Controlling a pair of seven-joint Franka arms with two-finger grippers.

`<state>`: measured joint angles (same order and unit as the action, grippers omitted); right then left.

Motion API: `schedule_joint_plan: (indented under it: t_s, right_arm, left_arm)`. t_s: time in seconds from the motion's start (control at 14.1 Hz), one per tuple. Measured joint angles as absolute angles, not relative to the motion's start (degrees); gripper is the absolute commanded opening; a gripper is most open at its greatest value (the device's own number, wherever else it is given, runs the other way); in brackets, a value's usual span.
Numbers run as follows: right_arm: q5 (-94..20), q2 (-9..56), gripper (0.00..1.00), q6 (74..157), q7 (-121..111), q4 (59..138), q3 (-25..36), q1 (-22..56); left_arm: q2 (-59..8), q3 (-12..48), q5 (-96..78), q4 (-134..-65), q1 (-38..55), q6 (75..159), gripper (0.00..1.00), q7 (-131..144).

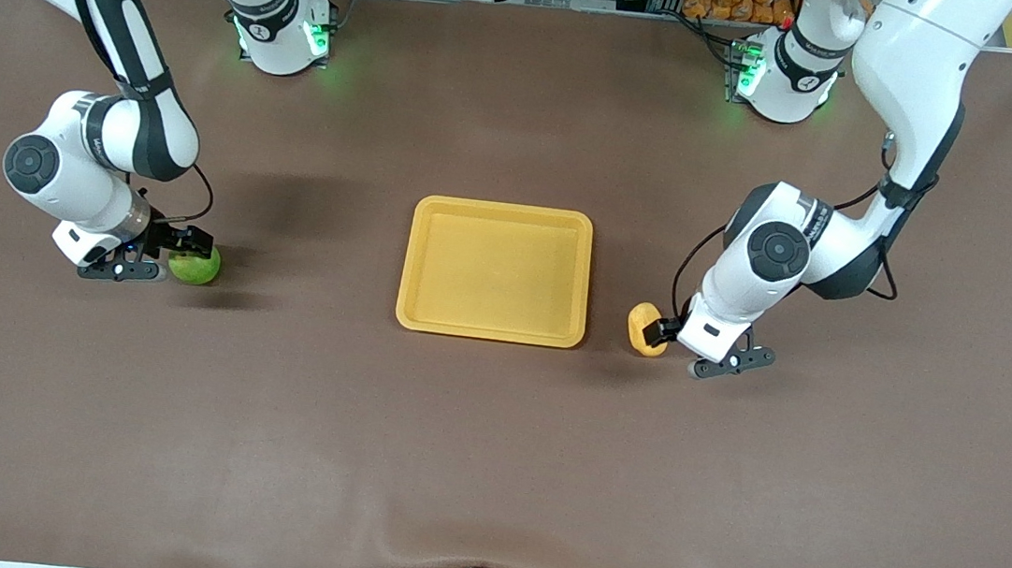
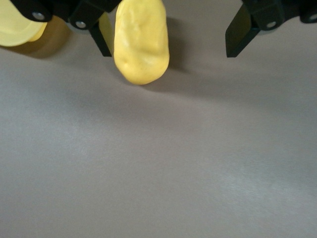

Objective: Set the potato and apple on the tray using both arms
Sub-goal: 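Close the right gripper on the apple while the left gripper grasps the potato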

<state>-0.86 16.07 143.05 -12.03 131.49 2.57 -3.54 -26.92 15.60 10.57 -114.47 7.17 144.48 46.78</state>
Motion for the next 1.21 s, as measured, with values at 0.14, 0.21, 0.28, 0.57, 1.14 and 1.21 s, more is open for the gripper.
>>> schedule_joint_plan:
  t_s: [0.14, 0.21, 0.28, 0.57, 1.14, 1.21]
  right_arm:
    - [-0.9, 16.8, 1.00, 143.3, -12.0, 131.5, 2.6, -3.7]
    - [-0.9, 17.2, 1.00, 143.7, -12.0, 131.5, 2.6, -3.8]
    - [-0.9, 17.5, 1.00, 144.4, -12.0, 131.5, 2.6, -3.9]
    - [-0.9, 19.0, 1.00, 147.4, -11.9, 131.5, 2.6, -4.1]
    - [-1.1, 20.1, 0.39, 149.2, -11.4, 131.4, 2.6, -4.1]
    - [-1.1, 20.1, 0.39, 149.2, -11.4, 131.4, 2.6, -4.1]
  left_arm:
    - [-28.4, 15.6, 10.6, -114.5, 7.2, 146.7, 1.00, 47.2]
    - [-29.2, 15.6, 10.6, -114.4, 7.2, 147.5, 1.00, 47.3]
    - [-29.9, 15.6, 10.6, -114.4, 7.2, 148.2, 1.00, 47.5]
    - [-31.2, 15.7, 10.6, -114.3, 7.7, 148.8, 1.00, 49.7]
    - [-31.8, 15.9, 10.6, -114.3, 9.3, 148.8, 0.90, 50.8]
    - [-31.9, 15.9, 10.6, -114.3, 9.3, 148.8, 0.88, 50.8]
